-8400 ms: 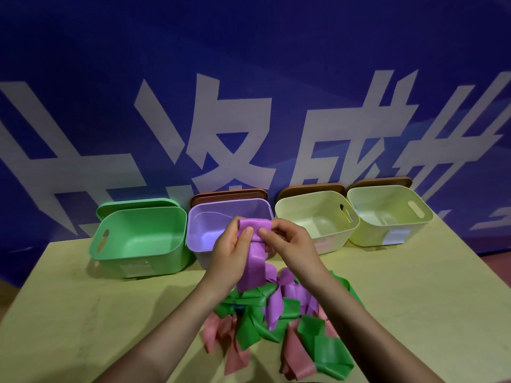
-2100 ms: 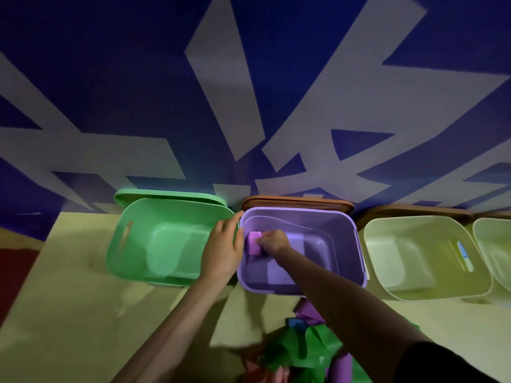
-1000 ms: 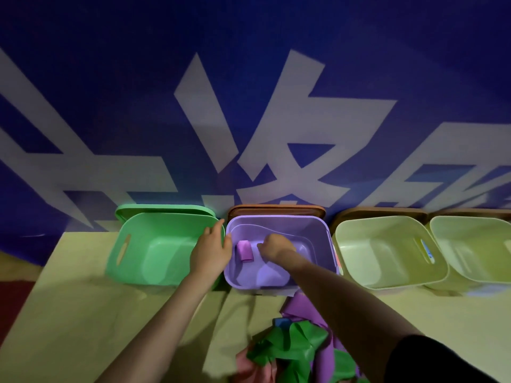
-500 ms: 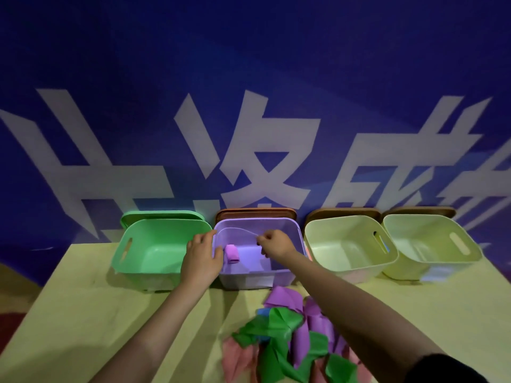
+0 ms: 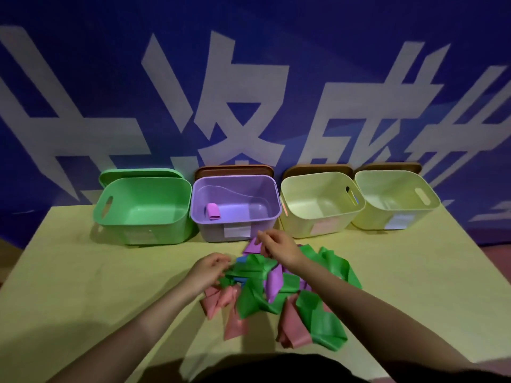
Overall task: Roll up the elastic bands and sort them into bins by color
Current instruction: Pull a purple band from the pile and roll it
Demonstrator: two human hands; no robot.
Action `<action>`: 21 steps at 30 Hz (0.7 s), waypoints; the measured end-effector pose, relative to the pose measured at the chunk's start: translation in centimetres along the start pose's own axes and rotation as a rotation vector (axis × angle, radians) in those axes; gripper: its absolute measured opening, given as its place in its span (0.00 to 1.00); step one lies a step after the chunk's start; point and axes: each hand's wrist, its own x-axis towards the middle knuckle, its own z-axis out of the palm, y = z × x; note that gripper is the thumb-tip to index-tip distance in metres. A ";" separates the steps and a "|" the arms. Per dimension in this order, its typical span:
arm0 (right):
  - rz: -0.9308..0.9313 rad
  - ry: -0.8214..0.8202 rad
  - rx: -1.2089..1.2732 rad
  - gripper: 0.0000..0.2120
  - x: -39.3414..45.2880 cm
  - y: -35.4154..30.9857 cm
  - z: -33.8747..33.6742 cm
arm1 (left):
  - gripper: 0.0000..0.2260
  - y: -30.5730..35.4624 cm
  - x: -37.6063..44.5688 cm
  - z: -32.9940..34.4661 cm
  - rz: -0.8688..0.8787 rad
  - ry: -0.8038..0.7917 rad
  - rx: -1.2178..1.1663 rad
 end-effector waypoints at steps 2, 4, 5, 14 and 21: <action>0.029 -0.019 -0.084 0.15 -1.2 2.2 0.2 | 0.06 -1.9 -0.1 1.0 -0.046 0.007 0.020; 0.035 -0.055 -0.241 0.14 -2.0 4.5 0.4 | 0.06 -2.9 -0.2 1.6 -0.059 -0.008 0.066; 0.042 -0.076 -0.312 0.12 -2.4 5.5 0.4 | 0.06 -3.3 -0.1 1.9 -0.058 -0.023 0.087; 0.446 0.128 -0.129 0.25 -1.6 10.4 2.2 | 0.02 -3.3 3.1 4.3 -0.016 0.043 0.057; 0.332 0.023 -0.348 0.14 -0.7 11.5 2.9 | 0.16 -3.4 6.2 4.7 -0.170 0.074 0.207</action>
